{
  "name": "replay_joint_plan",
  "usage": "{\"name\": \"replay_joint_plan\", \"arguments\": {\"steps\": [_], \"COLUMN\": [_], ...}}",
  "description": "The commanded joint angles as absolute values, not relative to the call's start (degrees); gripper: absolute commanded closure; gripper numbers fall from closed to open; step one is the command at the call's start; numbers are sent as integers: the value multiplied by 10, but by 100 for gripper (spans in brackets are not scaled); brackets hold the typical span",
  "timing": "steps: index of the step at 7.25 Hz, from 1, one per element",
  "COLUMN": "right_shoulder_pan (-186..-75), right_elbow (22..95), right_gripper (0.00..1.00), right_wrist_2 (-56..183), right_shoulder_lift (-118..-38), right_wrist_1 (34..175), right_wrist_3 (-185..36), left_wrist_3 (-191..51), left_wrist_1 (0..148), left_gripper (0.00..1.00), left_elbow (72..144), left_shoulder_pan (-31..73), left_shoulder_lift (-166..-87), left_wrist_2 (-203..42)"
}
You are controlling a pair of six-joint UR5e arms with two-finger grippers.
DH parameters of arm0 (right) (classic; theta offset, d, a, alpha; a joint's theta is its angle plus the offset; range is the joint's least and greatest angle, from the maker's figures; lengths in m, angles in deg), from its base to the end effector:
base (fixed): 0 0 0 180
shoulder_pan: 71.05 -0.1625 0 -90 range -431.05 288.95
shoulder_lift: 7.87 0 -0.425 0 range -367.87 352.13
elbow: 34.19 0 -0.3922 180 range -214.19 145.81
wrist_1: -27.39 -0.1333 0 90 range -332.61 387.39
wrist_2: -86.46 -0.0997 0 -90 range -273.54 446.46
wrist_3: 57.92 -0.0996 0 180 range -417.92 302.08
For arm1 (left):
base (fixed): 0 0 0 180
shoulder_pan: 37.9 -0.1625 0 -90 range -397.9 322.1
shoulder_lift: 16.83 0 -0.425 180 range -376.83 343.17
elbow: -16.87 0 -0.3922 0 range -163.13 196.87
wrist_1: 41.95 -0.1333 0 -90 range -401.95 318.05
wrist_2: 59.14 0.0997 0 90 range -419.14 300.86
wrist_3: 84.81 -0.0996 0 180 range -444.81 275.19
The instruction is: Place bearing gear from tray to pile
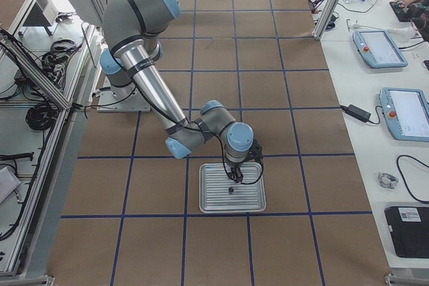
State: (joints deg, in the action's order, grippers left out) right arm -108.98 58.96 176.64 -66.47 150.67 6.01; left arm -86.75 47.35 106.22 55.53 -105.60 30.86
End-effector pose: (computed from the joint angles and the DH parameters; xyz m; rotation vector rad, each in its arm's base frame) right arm -0.4246 -0.4995 0.2010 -0.3228 3.1077 0.0225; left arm -0.1622 -0.4781 0.5053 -0.1471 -3.1368 0.0707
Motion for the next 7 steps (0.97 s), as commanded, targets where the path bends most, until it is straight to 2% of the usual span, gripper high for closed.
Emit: {"name": "replay_joint_plan", "arguments": {"steps": [1,4,7], "right_shoulder_pan": [-1088,-1088,-1085], "right_elbow": [590,586,583], "right_gripper": [4,33,42], "right_wrist_2": [1771,1771,1787], "right_shoulder_lift": [-660,-650,-646], "right_wrist_1": [1506,1509,1511], "right_wrist_3": [32,16,15], "left_wrist_3": [-867,-867,-868], "left_wrist_1": [474,474,474], "left_gripper": [0,0,0], "left_elbow": [1063,1063,1063], "left_shoulder_pan": [555,555,554], "left_shoulder_lift": [-1056,-1056,-1056], "left_wrist_2": [309,309,309]}}
